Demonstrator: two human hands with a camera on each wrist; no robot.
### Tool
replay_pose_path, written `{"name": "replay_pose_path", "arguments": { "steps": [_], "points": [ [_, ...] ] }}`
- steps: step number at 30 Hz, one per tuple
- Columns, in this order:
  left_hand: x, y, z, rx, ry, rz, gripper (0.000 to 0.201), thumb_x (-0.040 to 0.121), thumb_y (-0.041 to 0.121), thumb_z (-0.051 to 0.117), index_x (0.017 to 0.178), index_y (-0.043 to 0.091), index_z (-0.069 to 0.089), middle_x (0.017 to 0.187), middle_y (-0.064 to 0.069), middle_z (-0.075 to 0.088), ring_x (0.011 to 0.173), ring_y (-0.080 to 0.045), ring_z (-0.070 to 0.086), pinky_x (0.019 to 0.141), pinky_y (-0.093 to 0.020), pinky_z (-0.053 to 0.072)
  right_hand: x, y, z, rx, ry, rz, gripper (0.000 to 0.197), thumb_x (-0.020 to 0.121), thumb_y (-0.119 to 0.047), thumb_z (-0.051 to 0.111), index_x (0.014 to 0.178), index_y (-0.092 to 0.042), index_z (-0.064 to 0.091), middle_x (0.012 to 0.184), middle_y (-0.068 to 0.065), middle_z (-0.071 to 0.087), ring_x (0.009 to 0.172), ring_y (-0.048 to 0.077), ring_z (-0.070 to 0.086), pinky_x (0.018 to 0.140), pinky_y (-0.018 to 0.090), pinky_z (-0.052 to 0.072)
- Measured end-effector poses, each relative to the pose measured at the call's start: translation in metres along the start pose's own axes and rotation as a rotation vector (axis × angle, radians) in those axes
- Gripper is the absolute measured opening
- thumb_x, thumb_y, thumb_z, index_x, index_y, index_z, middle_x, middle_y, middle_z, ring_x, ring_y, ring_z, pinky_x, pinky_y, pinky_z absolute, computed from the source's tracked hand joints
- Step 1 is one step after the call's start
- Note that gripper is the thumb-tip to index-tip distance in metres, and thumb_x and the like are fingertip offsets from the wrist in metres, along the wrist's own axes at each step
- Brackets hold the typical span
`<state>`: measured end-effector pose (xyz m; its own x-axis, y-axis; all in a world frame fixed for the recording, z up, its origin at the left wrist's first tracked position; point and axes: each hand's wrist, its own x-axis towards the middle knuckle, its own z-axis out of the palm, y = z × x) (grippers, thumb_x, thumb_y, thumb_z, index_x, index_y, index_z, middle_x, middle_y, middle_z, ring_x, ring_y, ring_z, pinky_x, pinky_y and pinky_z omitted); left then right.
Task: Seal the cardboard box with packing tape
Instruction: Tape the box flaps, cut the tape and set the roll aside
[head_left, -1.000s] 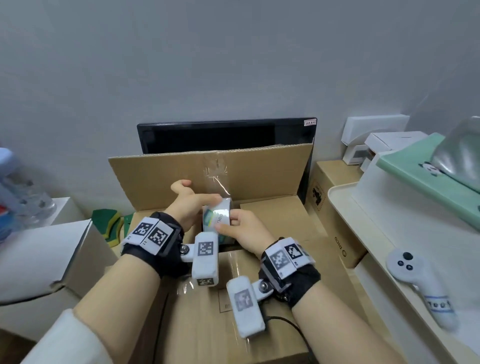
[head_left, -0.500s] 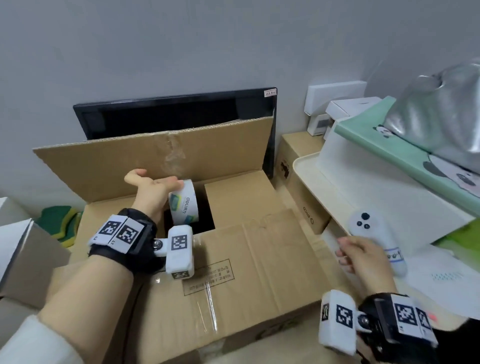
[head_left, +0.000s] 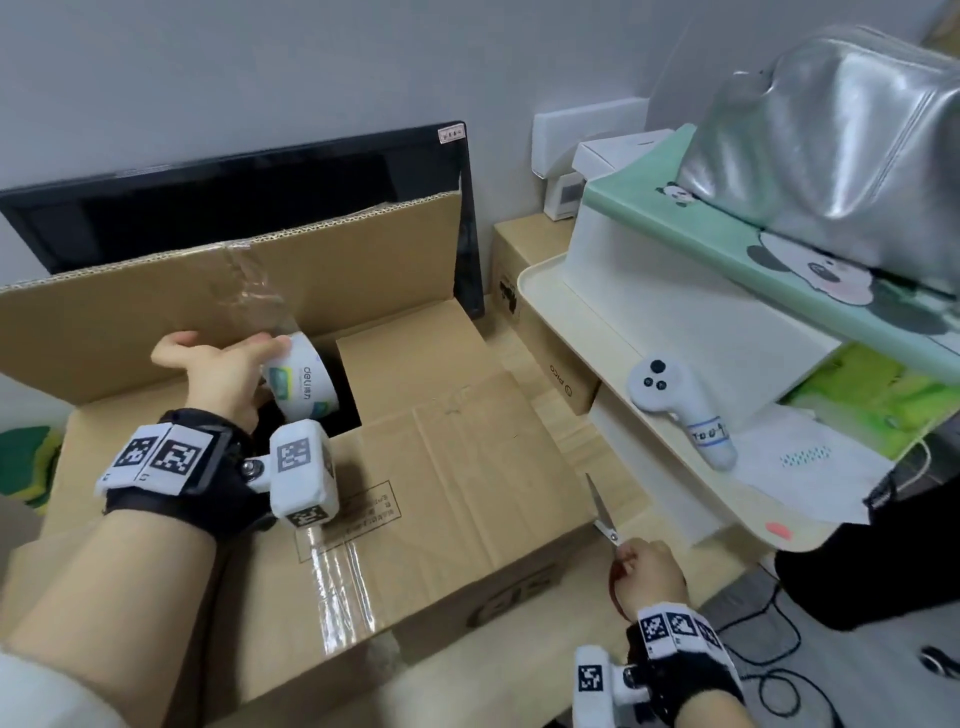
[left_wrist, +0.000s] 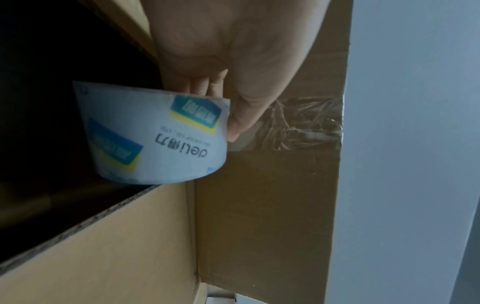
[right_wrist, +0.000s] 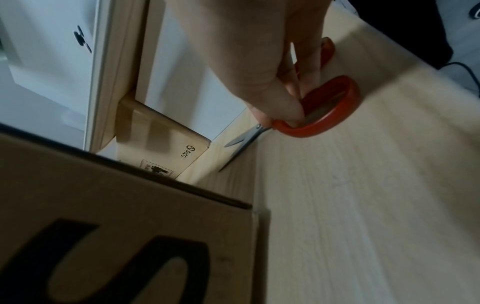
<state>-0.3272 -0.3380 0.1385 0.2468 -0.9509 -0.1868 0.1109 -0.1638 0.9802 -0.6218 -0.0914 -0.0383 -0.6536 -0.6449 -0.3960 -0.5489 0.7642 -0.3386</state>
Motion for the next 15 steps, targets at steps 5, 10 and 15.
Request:
{"name": "replay_pose_path", "arguments": {
  "steps": [5,10,15],
  "points": [
    [-0.001,-0.006,0.001,-0.019,0.025,0.012,0.062,0.079,0.001,0.064,0.107,0.024,0.013,0.087,0.000,0.052,0.088,-0.021,0.051,0.077,-0.038,0.045,-0.012,0.003,0.002,-0.084,0.090,0.090,0.041,0.080,-0.022,0.060,0.119,-0.027,0.049,0.117,0.008,0.044,0.114,0.028,0.041,0.099,0.033,0.033],
    [0.001,-0.008,0.003,-0.047,0.038,0.003,0.063,0.078,0.003,0.066,0.106,0.023,0.014,0.087,0.001,0.054,0.081,-0.018,0.051,0.073,-0.035,0.046,-0.012,0.007,-0.001,-0.127,0.036,0.067,0.043,0.083,-0.019,0.058,0.124,-0.026,0.044,0.120,0.008,0.050,0.116,0.028,0.046,0.100,0.036,0.037],
    [0.003,-0.008,0.002,-0.053,0.037,0.007,0.061,0.079,0.002,0.065,0.105,0.023,0.014,0.086,0.001,0.053,0.086,-0.022,0.050,0.075,-0.036,0.045,-0.009,0.003,-0.019,0.320,-0.131,0.110,0.027,0.090,-0.012,0.052,0.116,-0.008,0.053,0.090,0.012,0.061,0.084,0.030,0.058,0.076,0.035,0.048]
  ]
}}
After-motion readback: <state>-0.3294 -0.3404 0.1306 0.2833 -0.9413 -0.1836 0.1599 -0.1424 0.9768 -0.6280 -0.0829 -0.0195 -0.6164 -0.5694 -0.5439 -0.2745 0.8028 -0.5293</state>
